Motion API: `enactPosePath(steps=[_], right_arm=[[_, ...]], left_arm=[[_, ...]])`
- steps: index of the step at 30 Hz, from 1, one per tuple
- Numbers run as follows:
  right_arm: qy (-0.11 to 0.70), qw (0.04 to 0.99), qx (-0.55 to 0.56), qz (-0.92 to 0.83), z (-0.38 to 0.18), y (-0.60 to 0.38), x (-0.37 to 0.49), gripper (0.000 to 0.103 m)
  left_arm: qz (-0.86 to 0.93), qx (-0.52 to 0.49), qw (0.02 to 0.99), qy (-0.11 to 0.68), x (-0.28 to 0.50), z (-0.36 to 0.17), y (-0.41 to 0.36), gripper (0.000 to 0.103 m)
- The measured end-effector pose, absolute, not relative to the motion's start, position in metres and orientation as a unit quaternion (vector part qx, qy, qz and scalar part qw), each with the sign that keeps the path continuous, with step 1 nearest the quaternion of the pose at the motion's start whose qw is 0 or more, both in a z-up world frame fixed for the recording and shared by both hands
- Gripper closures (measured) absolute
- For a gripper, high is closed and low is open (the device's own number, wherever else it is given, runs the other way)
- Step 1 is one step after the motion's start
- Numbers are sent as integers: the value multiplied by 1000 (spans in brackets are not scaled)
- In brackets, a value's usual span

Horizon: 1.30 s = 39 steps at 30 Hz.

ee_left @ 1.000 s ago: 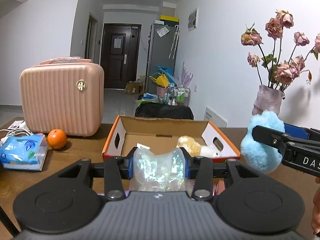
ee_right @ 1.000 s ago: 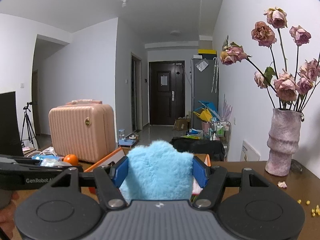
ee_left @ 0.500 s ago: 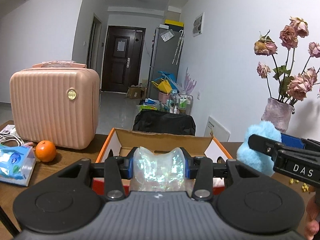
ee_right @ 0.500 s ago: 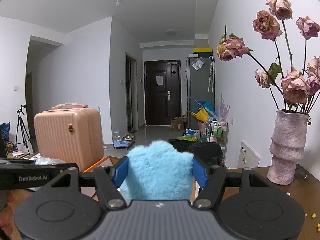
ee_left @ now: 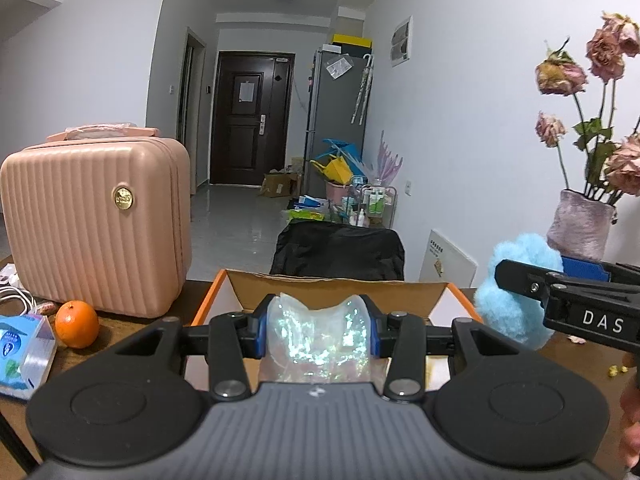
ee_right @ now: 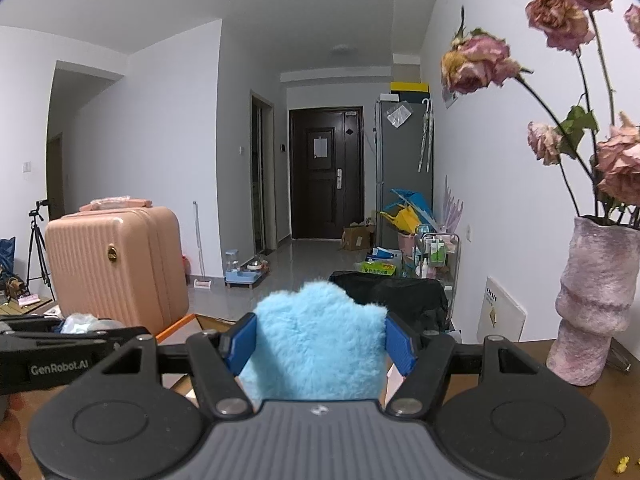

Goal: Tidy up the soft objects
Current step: 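Carry the blue plush and iridescent bag toward the cardboard box, then open left gripper over the box to drop the bag while right gripper releases the blue plush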

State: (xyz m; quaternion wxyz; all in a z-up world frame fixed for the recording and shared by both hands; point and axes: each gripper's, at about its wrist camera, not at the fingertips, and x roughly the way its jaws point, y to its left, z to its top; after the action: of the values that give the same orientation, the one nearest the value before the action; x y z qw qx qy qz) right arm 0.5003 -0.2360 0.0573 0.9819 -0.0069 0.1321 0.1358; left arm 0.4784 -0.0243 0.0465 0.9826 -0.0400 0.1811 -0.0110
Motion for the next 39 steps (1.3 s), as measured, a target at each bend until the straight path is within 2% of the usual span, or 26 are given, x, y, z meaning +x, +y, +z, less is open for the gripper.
enactPosePath(steps=[19, 32, 34, 37, 39], right_arm=[[190, 972, -41, 135, 28, -227, 577, 37], [210, 967, -43, 135, 9, -219, 589, 35], [213, 966, -43, 138, 7, -218, 590, 33], [215, 965, -42, 141, 6, -217, 590, 30], [217, 965, -40, 140, 6, -218, 591, 25]], left_arm=[[32, -27, 973, 227, 539, 18, -13, 61], [42, -13, 969, 244, 550, 3, -14, 61], [44, -12, 968, 245, 551, 3, -14, 56], [54, -11, 969, 241, 550, 3, -12, 43], [60, -14, 969, 239, 549, 3, -11, 31]])
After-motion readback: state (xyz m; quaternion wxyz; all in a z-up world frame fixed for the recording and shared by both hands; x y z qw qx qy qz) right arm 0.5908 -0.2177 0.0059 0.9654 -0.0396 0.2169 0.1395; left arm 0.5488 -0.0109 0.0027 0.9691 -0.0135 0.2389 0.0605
